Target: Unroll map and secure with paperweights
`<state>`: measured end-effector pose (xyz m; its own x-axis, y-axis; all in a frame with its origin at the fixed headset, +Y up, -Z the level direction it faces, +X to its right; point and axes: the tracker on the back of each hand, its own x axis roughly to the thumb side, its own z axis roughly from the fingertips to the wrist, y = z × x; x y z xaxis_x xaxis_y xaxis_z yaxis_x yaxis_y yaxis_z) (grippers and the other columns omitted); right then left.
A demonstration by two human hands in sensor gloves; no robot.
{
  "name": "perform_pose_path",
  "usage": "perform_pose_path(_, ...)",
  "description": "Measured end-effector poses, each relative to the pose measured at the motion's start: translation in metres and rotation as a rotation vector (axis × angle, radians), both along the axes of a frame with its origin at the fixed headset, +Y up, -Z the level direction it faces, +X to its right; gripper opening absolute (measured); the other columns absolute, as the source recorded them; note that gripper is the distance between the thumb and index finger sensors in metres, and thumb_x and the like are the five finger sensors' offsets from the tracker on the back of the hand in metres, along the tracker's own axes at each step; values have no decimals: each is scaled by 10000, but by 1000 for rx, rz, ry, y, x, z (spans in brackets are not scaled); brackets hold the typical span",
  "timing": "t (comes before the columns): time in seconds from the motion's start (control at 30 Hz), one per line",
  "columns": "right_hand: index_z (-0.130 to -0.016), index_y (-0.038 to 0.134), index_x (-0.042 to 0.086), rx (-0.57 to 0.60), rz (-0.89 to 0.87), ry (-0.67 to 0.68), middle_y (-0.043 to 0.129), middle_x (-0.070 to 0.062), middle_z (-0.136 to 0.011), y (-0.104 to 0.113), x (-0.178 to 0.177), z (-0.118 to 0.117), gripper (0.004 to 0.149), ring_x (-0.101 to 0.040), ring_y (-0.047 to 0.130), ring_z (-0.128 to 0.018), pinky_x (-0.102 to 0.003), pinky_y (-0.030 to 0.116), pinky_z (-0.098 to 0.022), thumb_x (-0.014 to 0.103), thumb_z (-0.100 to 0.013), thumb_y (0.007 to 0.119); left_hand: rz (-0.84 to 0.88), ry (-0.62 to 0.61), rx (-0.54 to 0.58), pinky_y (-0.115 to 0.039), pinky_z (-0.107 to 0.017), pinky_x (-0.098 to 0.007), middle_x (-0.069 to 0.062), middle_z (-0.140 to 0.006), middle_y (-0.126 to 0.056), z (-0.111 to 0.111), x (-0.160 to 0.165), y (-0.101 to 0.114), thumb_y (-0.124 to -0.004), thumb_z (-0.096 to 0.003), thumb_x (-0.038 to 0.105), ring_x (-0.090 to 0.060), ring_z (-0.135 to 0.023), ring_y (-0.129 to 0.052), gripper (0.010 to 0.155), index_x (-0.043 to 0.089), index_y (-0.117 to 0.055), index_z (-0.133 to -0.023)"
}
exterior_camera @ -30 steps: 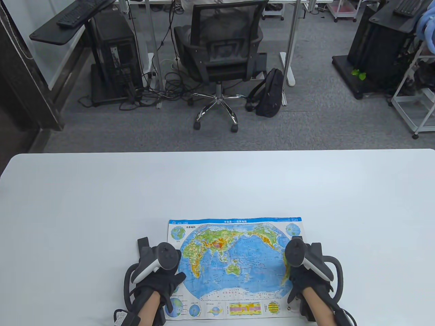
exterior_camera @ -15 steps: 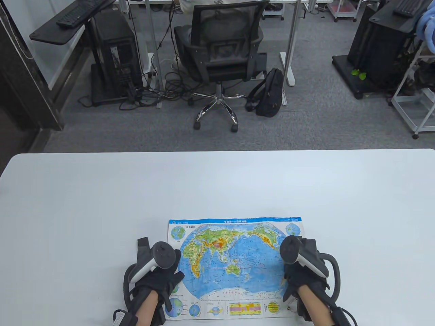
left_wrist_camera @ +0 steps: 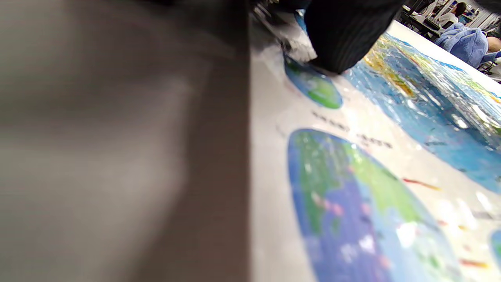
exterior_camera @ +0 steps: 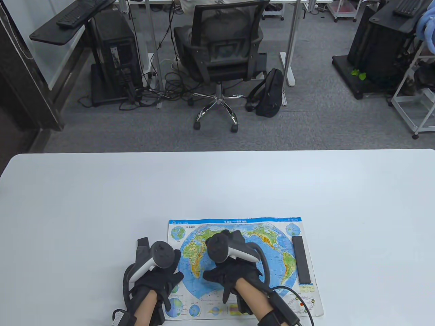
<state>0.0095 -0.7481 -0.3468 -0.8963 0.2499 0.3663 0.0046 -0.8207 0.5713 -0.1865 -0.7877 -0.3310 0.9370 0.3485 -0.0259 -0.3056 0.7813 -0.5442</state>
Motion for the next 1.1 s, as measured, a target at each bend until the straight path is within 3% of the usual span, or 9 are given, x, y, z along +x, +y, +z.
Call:
perform_pose_path(0.3,-1027,58,175,-96,24,62,-140,-312,-963,-29,-45,-5,853,-712,-2,-756,-882,217,-427,504,-560,692,10,-1,-6,-74,-646,-608,4,-1137,-119,-1,-1,0,-661,-558,432,-347,-1000,-9,670,330,-243,-1071)
perform_pose_path(0.9,-1027,102,232,-112,91,37,-89,-279,-998,-31,-48,-6,817,-685,9,-775,-862,242,-432,534,-538,683,17,5,3,-88,-648,-617,-11,-1137,-118,-1,-1,2,-669,-558,419,-366,-1005,-31,671,313,-260,-1078)
perform_pose_path(1.1,-1025,102,232,-115,93,36,-89,-277,-998,-31,-49,-7,817,-684,10,-775,-861,244,-432,535,-537,684,-8,-17,30,-147,-667,-620,-58,-1134,-110,-1,7,11,-667,-561,415,-404,-1009,-84,678,259,-282,-1096)
